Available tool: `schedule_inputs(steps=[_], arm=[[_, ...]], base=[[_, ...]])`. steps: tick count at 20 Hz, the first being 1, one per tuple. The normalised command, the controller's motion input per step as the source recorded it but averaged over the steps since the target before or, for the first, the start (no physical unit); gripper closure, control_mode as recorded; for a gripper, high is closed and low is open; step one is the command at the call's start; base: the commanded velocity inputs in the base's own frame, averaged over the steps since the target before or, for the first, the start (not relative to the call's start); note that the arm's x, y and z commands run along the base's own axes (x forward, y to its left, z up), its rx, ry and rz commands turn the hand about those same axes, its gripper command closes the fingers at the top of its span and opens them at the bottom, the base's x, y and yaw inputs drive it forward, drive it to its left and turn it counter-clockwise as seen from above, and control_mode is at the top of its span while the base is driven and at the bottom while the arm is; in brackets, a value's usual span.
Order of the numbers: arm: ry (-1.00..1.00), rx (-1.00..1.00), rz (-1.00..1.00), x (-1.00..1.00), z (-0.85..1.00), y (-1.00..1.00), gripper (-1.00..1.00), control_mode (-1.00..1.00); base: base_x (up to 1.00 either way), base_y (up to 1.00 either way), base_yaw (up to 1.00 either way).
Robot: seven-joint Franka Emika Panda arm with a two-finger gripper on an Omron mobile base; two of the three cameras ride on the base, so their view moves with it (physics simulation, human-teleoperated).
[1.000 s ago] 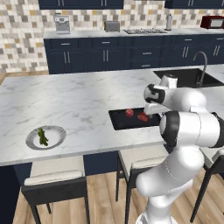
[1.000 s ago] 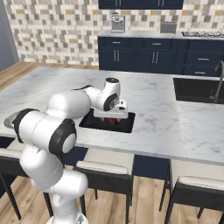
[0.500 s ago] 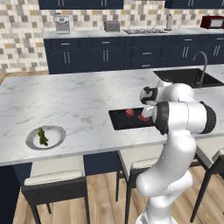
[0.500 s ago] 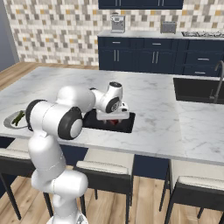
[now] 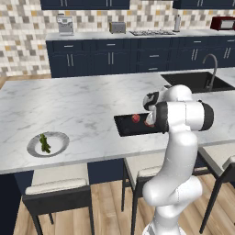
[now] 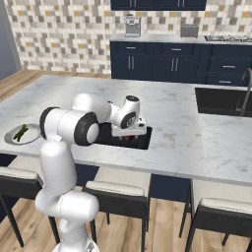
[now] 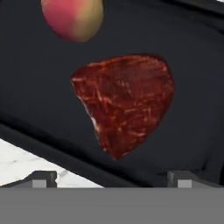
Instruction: Create a steak meal by picking up the steak and asparagus from the tray and placing them on the plate. Leave the peach on the tray.
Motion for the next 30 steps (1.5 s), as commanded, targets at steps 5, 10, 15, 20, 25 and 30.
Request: schedule_inputs(steps=[5,10,15,20,25,30], arm=[[0.00,0.00,0.00,0.46,-0.25,0.00,-1.00,-1.00],[0.00,0.00,0.00,0.48,-0.14,0.00,-1.00,-1.00],[0.00,0.00,0.00,0.25,-0.30,0.00,1.00,-1.00],[-0.03,0.00,0.01,-0.04,-0.27,0.01,1.00,-1.00],[-0.14,0.01,0.04,-0.70,0.20,-0.01,1.00,-1.00],[-0.25,0.00,0.05,-0.80,0.75,0.16,1.00,-1.00]], base=[[0.00,0.00,0.00],[0.00,0.00,0.00],[0.00,0.00,0.00],[0.00,0.00,0.00],[0.00,0.00,0.00],[0.00,0.00,0.00]])
